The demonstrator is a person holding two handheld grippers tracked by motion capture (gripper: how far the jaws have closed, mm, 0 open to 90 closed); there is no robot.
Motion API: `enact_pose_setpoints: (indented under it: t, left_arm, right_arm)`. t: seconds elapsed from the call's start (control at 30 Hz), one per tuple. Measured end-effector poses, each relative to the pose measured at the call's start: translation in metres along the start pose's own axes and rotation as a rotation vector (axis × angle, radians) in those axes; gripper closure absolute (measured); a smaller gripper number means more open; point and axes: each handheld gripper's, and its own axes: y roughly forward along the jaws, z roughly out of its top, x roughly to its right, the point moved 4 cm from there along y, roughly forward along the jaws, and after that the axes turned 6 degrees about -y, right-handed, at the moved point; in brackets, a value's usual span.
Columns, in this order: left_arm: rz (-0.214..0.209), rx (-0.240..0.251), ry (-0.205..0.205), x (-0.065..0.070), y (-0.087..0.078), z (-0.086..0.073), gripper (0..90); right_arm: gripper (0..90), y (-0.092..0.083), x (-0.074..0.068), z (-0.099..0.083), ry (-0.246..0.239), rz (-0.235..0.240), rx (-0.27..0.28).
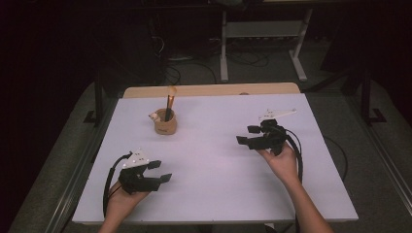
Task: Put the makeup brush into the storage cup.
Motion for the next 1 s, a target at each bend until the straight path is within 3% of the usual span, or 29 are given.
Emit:
enact_pose_setpoints:
  t: [0.53, 0.67, 1.0]
  left_arm:
    - [0.008, -0.006, 0.003, -0.002, -0.001, -0.001, 33.4]
    - [0.008, -0.006, 0.002, -0.002, -0.001, -0.001, 32.8]
    - [-0.003, -0.015, -0.001, -0.001, 0.002, -0.002, 32.1]
  right_arm:
    - [31.3, -0.02, -0.009, -0.026, -0.027, -0.045, -0.027]
    - [30.4, -0.028, -0.011, -0.034, -0.012, -0.037, -0.028]
    - [27.5, -0.044, -0.004, -0.06, 0.023, -0.069, -0.04]
